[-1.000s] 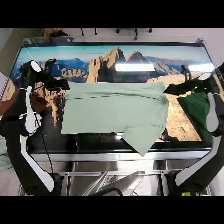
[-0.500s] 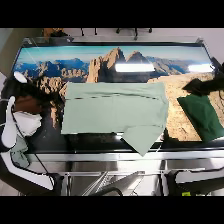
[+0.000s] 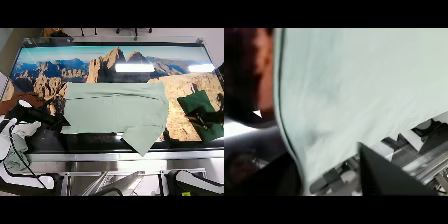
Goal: Fold the shirts.
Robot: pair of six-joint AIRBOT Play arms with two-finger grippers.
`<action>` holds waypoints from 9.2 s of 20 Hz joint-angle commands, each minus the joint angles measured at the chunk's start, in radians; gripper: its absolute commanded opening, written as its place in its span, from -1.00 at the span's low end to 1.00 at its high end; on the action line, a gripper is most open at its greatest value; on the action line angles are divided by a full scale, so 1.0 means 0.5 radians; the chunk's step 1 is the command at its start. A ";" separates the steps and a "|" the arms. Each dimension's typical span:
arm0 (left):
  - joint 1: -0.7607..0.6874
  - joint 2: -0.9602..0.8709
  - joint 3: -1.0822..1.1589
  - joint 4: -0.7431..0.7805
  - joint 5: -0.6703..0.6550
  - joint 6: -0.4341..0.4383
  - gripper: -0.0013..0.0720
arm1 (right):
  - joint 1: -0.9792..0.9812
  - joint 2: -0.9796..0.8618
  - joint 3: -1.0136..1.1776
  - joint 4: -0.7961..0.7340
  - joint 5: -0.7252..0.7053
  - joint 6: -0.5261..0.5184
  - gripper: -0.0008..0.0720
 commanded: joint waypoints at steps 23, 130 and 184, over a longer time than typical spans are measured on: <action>-0.019 0.085 0.037 0.462 -0.380 -0.288 -0.93 | 0.705 0.340 -0.800 -0.303 -0.045 0.446 -0.92; -0.492 0.113 2.049 -0.584 -0.642 -0.286 -0.93 | 1.495 -0.599 0.990 -0.323 -0.155 0.372 0.36; -0.492 0.112 2.049 -0.580 -0.750 -0.323 -0.93 | -0.267 -0.629 1.591 -1.326 0.872 1.188 0.33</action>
